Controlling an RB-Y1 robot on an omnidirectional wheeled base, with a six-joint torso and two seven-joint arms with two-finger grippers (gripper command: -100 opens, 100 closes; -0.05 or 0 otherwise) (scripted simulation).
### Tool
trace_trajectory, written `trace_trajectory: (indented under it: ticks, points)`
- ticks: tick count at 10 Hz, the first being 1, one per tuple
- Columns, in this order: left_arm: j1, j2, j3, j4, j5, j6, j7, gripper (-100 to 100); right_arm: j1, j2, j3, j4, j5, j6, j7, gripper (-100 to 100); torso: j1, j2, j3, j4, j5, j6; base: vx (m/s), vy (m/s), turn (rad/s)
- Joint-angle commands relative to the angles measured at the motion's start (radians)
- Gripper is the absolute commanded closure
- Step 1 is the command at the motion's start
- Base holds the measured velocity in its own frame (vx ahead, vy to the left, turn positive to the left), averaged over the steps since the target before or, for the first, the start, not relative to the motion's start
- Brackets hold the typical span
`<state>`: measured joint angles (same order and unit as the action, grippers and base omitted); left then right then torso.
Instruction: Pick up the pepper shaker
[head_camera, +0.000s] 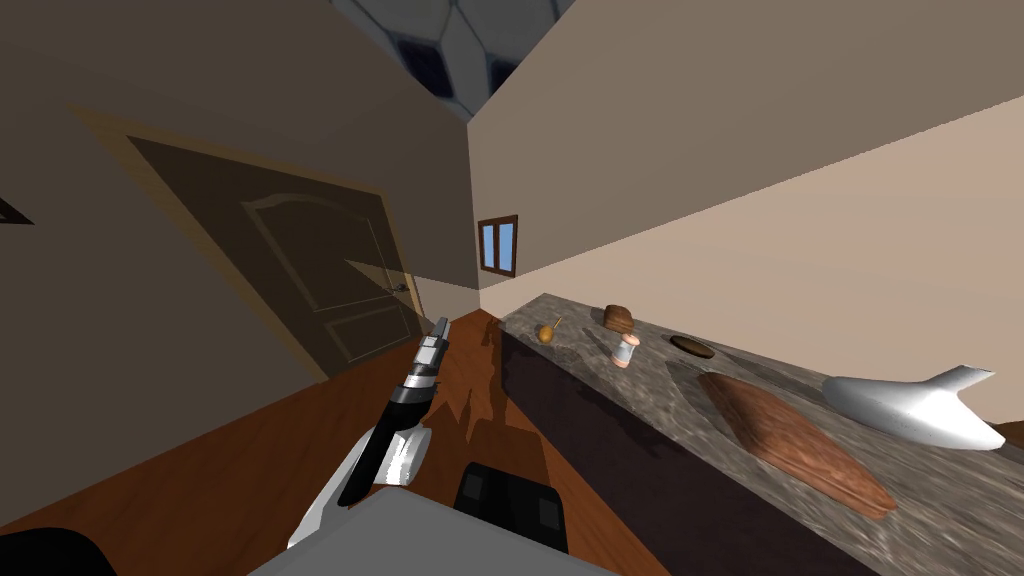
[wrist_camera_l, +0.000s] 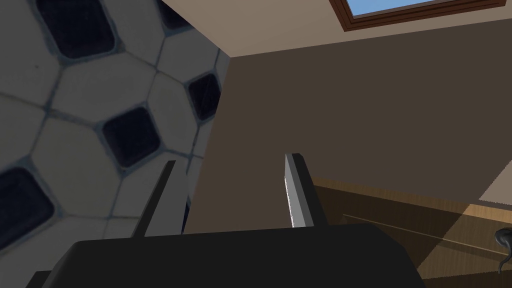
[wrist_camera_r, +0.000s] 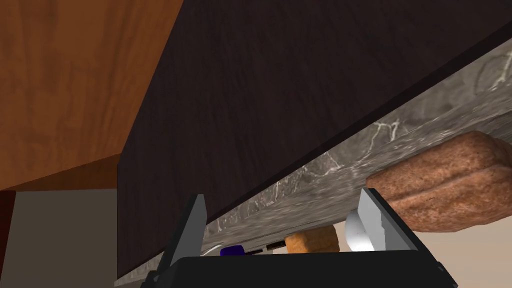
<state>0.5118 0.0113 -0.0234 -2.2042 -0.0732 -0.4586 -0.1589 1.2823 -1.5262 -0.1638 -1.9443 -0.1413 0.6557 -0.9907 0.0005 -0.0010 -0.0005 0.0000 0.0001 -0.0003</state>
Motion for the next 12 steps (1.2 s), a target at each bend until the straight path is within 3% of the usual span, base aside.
trace_trajectory:
  ticks: [1, 2, 4, 5, 8, 9, 11, 12]
  points:
    - [0.000, 0.000, 0.000, 0.000, 0.000, 0.000, 0.000, 0, 0.050, -0.050, -0.007, 0.024, -0.008, 0.050, -0.050, -100, 0.000, 0.000, 0.000, 0.000, 0.000, 0.000, 0.004, 0.039, 0.063]
    - [0.000, 0.000, 0.000, 0.000, 0.000, 0.000, 0.000, 0, 0.060, -0.084, -0.007, 0.024, -0.008, 0.080, -0.070, -100, 0.001, 0.000, 0.000, 0.000, 0.000, 0.000, 0.020, 0.047, 0.053]
    - [0.000, 0.000, 0.000, 0.000, 0.000, 0.000, 0.000, 0, 0.063, -0.123, -0.007, 0.024, -0.008, 0.091, -0.070, -100, 0.001, -0.001, -0.001, 0.000, 0.000, 0.000, 0.008, 0.010, -0.001]
    - [0.000, 0.000, 0.000, 0.000, 0.000, 0.000, 0.000, 0, 0.124, -0.156, -0.014, 0.050, -0.017, 0.142, -0.119, -100, 0.000, 0.000, 0.000, 0.000, 0.000, 0.000, 0.016, 0.031, 0.067]
    - [0.000, 0.000, 0.000, 0.000, 0.000, 0.000, 0.000, 0, 0.124, -0.234, -0.014, 0.050, -0.017, 0.176, -0.138, -100, 0.000, -0.001, 0.000, 0.000, 0.000, 0.000, 0.009, 0.019, 0.016]
    - [0.000, 0.000, 0.000, 0.000, 0.000, 0.000, 0.000, 0, 0.171, -0.273, -0.020, 0.076, -0.026, 0.226, -0.190, -100, 0.000, 0.000, 0.000, 0.000, 0.000, 0.000, 0.019, 0.031, 0.083]
    - [0.000, 0.000, 0.000, 0.000, 0.000, 0.000, 0.000, 0, 0.185, -0.338, -0.020, 0.076, -0.026, 0.261, -0.206, -100, 0.001, -0.001, -0.001, 0.000, 0.000, 0.000, 0.017, 0.028, 0.022]
    - [0.000, 0.000, 0.000, 0.000, 0.000, 0.000, 0.000, 0, 0.185, -0.343, -0.020, 0.076, -0.026, 0.261, -0.206, -100, 0.001, -0.001, -0.001, 0.000, 0.000, 0.000, 0.000, 0.000, 0.000]
